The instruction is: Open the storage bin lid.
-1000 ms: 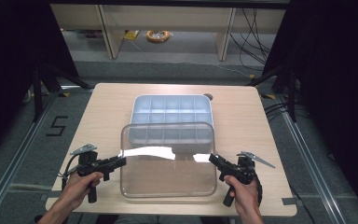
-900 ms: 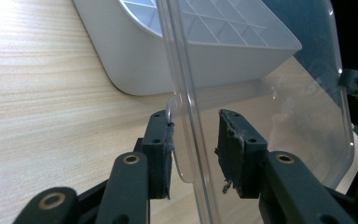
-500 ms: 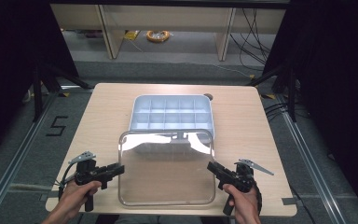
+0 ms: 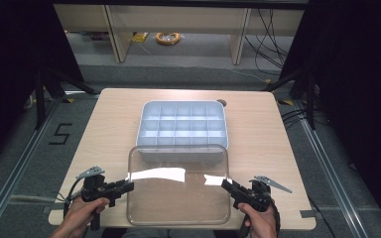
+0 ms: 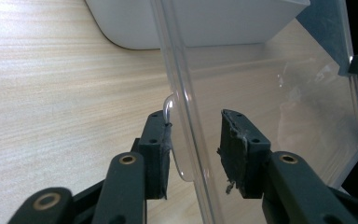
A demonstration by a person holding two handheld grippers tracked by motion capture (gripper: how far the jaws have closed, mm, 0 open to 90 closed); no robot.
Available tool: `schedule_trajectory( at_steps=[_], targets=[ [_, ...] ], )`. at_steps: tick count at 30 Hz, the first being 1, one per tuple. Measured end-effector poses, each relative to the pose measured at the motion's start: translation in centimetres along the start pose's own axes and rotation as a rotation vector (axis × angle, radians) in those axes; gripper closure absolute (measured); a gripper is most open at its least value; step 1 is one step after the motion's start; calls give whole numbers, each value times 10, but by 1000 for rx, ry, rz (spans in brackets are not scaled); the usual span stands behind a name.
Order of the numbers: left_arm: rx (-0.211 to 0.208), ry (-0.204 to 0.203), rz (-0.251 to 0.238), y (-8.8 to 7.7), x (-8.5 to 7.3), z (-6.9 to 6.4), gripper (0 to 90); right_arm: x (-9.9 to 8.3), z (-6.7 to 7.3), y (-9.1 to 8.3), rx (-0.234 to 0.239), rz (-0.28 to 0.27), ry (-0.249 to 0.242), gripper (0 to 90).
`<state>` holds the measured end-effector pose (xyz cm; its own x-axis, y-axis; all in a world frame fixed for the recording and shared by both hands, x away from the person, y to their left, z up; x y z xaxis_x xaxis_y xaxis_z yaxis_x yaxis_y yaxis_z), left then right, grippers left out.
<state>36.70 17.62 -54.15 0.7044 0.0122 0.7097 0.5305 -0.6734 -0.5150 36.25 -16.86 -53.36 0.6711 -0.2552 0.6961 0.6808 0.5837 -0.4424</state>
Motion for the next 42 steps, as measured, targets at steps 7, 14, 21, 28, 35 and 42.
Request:
schedule_trajectory(
  at_steps=[7,14,21,28,35,42],
  targets=[
    [0,11,24,3,-7,-1,597,-6,0,-3,2,25,29,655],
    [-7,2,41,5,-14,-3,595,-14,-6,-7,-14,43,14,647],
    [-13,1,59,6,-18,-3,592,-20,-3,-8,-10,61,65,640],
    [-13,-1,79,7,-22,-3,586,-24,-10,-4,-29,74,11,626],
    [-15,3,92,8,-24,-2,580,-28,-9,-6,-39,102,35,621],
    [-17,-20,109,12,-26,0,571,-32,-17,-1,-53,119,-19,601]
  ],
)
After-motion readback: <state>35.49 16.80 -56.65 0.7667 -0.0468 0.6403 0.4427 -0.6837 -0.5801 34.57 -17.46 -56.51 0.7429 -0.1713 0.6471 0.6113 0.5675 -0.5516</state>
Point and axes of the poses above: each handheld gripper's, and its own axes: y roughly forward along the jaws, x roughly out of its top, z roughly to its left, the point moved 9 cm from there along y, roughly forward along the jaws, and after that the axes turned 1 degree about -y, right-handed, at the moved point
